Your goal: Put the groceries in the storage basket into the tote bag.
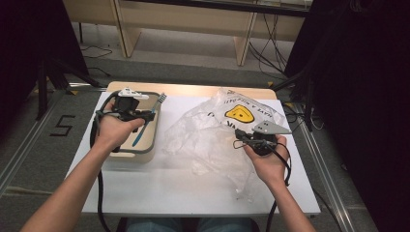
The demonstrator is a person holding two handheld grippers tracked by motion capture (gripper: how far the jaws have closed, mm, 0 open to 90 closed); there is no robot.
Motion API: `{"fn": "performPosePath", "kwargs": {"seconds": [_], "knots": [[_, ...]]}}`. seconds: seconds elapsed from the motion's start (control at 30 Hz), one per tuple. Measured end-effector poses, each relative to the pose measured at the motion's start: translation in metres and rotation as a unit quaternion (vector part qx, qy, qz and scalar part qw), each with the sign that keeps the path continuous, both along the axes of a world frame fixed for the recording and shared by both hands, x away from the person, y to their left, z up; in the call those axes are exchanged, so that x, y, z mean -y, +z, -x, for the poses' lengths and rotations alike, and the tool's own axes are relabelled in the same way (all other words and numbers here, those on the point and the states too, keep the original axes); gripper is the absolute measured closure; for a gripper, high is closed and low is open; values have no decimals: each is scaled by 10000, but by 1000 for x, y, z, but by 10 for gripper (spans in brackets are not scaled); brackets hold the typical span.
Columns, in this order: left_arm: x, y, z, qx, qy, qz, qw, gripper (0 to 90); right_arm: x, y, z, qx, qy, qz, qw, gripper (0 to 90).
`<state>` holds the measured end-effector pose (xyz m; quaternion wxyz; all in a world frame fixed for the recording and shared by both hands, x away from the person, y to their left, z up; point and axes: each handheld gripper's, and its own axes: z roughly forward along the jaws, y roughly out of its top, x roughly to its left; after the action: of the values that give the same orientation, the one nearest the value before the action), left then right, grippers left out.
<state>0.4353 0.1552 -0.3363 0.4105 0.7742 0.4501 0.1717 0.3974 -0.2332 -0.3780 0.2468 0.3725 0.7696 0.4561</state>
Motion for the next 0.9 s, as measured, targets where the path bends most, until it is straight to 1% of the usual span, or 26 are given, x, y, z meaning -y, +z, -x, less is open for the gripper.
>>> {"fn": "performPosePath", "kwargs": {"seconds": [0.17,0.33,0.57,0.7,0.77,0.83,0.9], "knots": [[13,-5,11,-25,-244,21,9997,803,1,0,0,-3,1,-1,10000,900],[27,-8,21,-38,-482,-17,9988,803,1,0,0,-6,-1,-1,10000,900],[39,-13,28,-36,-648,-90,9979,803,1,0,0,1,-1,-4,10000,900],[45,-16,33,-41,-725,-66,9973,803,0,0,0,2,-1,-6,10000,900],[50,-17,36,-67,-817,-105,9966,803,0,1,0,6,-1,-4,10000,900],[54,-18,39,-44,-861,-113,9962,803,0,1,0,4,-2,-4,10000,900],[58,-20,41,-65,-925,-108,9956,803,0,1,1,5,-5,-2,10000,900]]}}
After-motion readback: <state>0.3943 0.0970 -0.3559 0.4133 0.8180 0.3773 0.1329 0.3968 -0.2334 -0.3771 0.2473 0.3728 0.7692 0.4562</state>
